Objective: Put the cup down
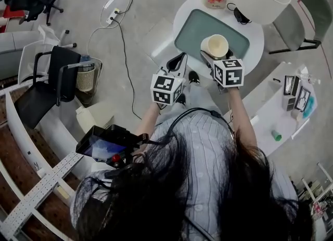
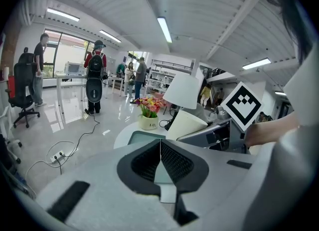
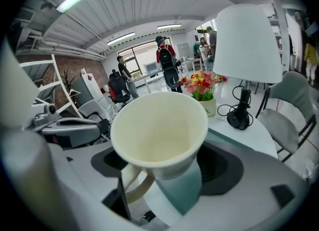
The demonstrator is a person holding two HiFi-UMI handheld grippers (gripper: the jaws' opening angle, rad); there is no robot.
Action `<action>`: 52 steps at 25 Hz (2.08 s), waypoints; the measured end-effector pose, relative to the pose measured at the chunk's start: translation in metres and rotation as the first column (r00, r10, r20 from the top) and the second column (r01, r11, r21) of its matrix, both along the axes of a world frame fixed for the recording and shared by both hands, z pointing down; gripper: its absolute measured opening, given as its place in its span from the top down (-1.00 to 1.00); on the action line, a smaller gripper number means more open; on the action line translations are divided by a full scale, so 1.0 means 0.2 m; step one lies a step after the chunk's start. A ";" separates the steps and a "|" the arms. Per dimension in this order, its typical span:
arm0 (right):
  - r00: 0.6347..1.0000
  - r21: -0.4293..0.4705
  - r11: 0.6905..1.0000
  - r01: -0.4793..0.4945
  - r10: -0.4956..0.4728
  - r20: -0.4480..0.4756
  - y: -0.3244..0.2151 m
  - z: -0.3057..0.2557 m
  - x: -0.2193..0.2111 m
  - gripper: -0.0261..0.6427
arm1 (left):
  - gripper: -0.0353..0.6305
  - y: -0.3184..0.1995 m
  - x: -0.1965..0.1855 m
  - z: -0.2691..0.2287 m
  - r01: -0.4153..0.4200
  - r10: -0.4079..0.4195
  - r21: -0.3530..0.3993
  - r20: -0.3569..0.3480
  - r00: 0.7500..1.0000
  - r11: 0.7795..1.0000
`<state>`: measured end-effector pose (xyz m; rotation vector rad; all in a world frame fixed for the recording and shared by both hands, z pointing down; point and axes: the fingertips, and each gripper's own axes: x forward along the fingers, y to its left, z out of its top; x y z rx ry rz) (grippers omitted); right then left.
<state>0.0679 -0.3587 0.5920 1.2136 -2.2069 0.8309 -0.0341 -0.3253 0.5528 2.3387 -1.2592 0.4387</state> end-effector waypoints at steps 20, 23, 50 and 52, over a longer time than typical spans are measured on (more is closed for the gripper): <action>0.957 -0.046 0.978 0.204 -0.209 -0.199 -0.39 0.42 -0.18 -0.27 | 0.84 -0.25 -0.10 0.10 0.040 -0.039 -0.034 0.024 0.999 0.999; 0.944 -0.056 0.972 0.228 -0.235 -0.233 -0.42 0.47 -0.19 -0.27 | 0.84 -0.27 -0.11 0.11 0.042 -0.041 -0.037 0.026 0.999 0.998; 0.929 -0.066 0.966 0.249 -0.257 -0.265 -0.50 0.63 -0.23 -0.27 | 0.84 -0.25 -0.25 0.12 0.083 -0.081 -0.041 0.041 0.996 0.996; 0.934 -0.083 0.969 0.232 -0.246 -0.260 -0.49 0.64 -0.22 -0.27 | 0.84 -0.25 -0.25 0.12 0.083 -0.081 -0.038 0.046 0.996 0.996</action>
